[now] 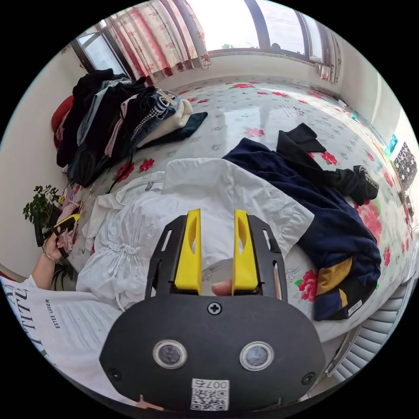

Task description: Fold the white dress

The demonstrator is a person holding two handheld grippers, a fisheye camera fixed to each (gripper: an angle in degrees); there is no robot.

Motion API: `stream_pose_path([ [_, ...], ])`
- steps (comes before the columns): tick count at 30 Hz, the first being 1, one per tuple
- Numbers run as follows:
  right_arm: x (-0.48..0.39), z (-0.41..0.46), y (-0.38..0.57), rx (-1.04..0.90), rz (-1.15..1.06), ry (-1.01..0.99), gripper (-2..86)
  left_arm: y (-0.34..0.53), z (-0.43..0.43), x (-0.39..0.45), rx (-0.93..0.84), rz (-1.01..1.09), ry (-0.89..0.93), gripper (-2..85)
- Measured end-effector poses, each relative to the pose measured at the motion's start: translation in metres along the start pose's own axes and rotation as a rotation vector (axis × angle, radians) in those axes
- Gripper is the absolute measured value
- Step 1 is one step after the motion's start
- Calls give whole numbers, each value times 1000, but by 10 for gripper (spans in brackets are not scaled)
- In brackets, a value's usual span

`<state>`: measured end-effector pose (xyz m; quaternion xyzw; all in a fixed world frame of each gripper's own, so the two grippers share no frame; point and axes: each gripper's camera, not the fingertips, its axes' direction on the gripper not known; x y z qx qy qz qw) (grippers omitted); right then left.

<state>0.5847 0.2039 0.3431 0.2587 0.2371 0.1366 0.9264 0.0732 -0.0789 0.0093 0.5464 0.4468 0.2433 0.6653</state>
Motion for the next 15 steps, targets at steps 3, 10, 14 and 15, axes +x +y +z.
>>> stream_pose_path([
  [3, -6, 35, -31, -43, -56, 8, 89, -27, 55, 13, -41, 113, -44, 118],
  [10, -31, 122, -127, -131, -202, 103, 106, -79, 158, 17, -68, 312, -120, 94],
  [14, -30, 191, -174, -247, -228, 154, 93, -109, 212, -18, -234, 336, -124, -4],
  [15, -28, 202, -179, -274, -226, 154, 86, -119, 211, -34, -221, 314, -68, -6],
])
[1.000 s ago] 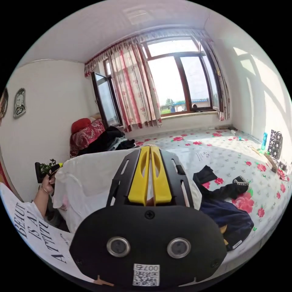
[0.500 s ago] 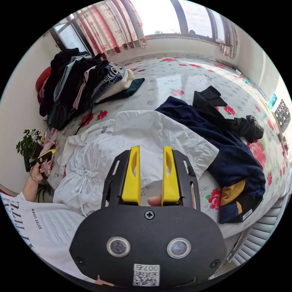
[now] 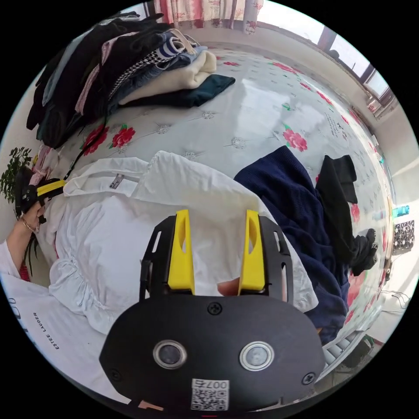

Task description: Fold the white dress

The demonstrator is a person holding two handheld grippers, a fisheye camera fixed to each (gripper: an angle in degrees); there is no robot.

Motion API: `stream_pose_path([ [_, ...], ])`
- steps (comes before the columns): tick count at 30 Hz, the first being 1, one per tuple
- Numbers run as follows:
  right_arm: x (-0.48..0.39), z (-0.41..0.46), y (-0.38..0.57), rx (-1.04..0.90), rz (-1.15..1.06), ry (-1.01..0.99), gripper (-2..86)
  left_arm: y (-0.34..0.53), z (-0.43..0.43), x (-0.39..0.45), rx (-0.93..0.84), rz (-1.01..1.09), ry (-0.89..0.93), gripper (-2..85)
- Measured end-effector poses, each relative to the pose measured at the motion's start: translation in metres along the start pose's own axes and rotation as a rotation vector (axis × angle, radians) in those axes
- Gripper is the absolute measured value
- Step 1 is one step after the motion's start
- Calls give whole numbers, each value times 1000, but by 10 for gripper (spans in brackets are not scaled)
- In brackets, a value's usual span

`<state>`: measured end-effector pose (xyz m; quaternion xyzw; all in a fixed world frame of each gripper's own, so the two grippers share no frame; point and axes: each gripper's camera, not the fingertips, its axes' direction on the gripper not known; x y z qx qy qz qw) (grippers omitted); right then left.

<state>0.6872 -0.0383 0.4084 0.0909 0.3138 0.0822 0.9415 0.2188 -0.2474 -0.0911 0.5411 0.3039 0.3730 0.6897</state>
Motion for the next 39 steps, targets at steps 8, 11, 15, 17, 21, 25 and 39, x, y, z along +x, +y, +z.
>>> stream_pose_path([
  [8, 45, -17, -66, 175, 31, -39, 11, -44, -58, -159, 255, -309, 166, 4],
  [11, 67, -34, -80, 229, 138, -84, 29, -67, -57, -187, 211, -396, 47, 56],
  [15, 84, -50, -50, 251, 180, -117, 62, -38, -80, -182, 274, -404, -22, 65],
  [17, 99, -59, 5, 286, 237, -121, 80, -3, -87, -170, 286, -393, -25, 64],
  [21, 140, -48, 111, 246, 432, -121, 105, 105, -86, -140, 191, -401, 24, 65],
  [25, 183, -20, 183, 154, 547, -236, 127, 195, -95, -119, 96, -459, 174, 74],
  [39, 226, -154, 157, 470, 478, -158, 81, 329, -176, -68, -59, -375, 269, 113],
])
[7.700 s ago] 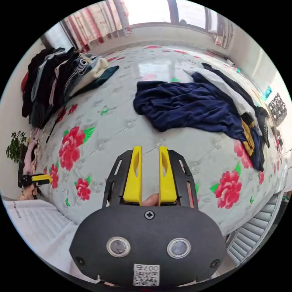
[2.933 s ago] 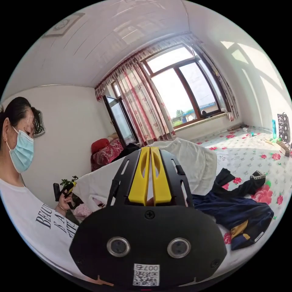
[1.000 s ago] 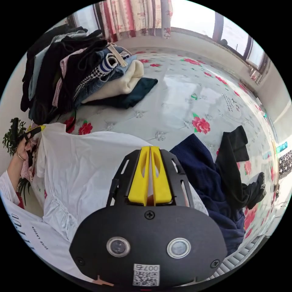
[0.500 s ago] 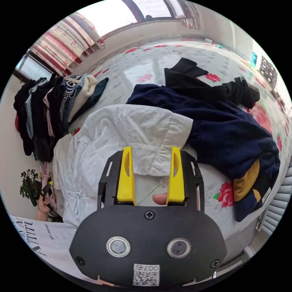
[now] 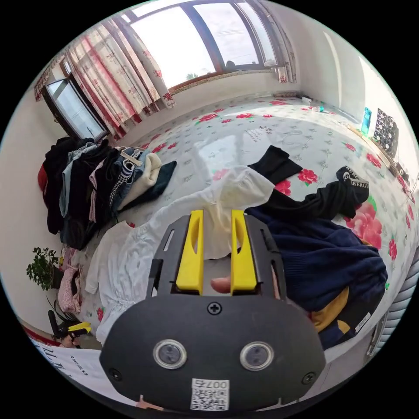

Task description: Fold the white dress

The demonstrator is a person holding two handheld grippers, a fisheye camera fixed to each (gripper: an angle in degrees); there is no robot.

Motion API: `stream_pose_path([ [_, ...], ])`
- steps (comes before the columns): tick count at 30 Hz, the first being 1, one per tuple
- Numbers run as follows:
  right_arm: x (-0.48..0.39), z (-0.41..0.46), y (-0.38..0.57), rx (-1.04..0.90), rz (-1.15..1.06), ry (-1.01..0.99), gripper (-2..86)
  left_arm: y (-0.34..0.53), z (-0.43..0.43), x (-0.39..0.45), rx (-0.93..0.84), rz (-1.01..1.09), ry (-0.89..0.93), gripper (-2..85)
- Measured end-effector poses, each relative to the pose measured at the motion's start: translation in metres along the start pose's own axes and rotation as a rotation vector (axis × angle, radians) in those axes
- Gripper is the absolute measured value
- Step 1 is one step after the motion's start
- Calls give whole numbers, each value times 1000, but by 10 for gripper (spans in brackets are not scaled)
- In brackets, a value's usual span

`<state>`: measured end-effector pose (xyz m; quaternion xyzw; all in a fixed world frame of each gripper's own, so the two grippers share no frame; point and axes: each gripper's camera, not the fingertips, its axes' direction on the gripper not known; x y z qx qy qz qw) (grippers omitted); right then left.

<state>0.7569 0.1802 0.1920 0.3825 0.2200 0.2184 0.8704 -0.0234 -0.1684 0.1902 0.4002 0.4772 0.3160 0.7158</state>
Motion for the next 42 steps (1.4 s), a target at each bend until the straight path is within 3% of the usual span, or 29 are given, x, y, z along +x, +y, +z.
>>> stream_pose_path([
  [3, 14, -36, 15, -50, -13, -37, 108, 19, -10, -1, -9, 21, 70, 115],
  [8, 30, -46, 139, -215, -35, -180, 109, 35, -10, 11, -67, 85, 158, 133],
  [11, 28, -28, 218, -356, -26, -243, 105, 35, -9, 28, -95, 150, 151, 139],
  [14, 13, -18, 260, -380, -35, -260, 96, 26, -1, 47, -130, 214, 109, 127],
  [16, 3, -25, 261, -298, -57, -210, 80, 19, -13, 54, -98, 260, 33, 15],
  [20, -18, -29, 218, -349, -114, -347, 24, -6, -66, 55, -65, 337, 212, -6],
  [27, 9, -113, 150, -51, 43, -487, 44, -33, -169, -55, 197, -45, 472, -9],
  [35, 40, -66, 224, -345, 31, -295, 112, -33, -190, -83, 185, -141, 522, -9],
  [42, 59, -77, 251, -285, 104, -222, 92, -47, -227, -77, 160, -95, 505, -9],
])
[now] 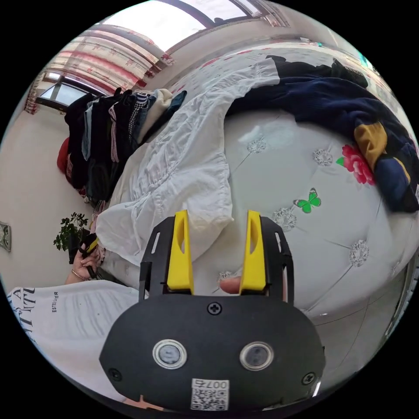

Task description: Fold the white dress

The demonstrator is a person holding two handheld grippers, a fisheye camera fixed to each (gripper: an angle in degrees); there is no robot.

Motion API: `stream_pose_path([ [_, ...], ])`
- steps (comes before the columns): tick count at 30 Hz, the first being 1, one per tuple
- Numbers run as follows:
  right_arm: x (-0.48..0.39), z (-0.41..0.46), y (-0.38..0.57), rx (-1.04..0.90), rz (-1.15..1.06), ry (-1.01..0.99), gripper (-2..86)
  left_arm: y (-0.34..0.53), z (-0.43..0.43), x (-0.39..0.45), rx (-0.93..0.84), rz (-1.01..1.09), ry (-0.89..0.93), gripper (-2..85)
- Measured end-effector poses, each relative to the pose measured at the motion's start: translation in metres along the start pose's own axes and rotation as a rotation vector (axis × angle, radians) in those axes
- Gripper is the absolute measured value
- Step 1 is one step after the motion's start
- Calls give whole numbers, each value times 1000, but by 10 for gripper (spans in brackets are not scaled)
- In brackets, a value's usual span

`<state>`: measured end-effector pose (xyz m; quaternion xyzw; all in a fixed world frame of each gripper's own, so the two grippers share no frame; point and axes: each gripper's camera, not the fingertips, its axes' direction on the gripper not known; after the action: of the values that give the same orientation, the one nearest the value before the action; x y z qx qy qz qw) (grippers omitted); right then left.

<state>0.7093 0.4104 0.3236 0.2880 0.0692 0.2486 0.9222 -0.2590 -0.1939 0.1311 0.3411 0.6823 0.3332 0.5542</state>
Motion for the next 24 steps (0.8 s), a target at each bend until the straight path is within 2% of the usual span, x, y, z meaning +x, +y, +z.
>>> stream_pose_path([
  [2, -7, 14, -25, -122, -46, -126, 51, -8, -3, 6, -2, 12, 16, -9],
  [4, -10, 15, -52, -140, -13, -235, 37, -24, -7, 8, 3, -2, 36, -9],
  [9, -24, -40, -107, 174, 32, -459, 69, -77, -18, 12, 74, -76, 22, -9],
  [10, -30, -45, -114, 193, 24, -442, 82, -80, -18, 11, 80, -95, 25, -9],
  [13, -38, -30, -114, 88, -1, -301, 104, -85, -10, 3, 94, -169, 73, -9],
  [17, -19, -1, -60, 5, 28, -131, 117, -73, 2, 3, 91, -178, 54, -9],
  [24, -21, 24, -8, -48, -92, -46, 118, -56, 14, 13, 74, -136, 27, -6],
])
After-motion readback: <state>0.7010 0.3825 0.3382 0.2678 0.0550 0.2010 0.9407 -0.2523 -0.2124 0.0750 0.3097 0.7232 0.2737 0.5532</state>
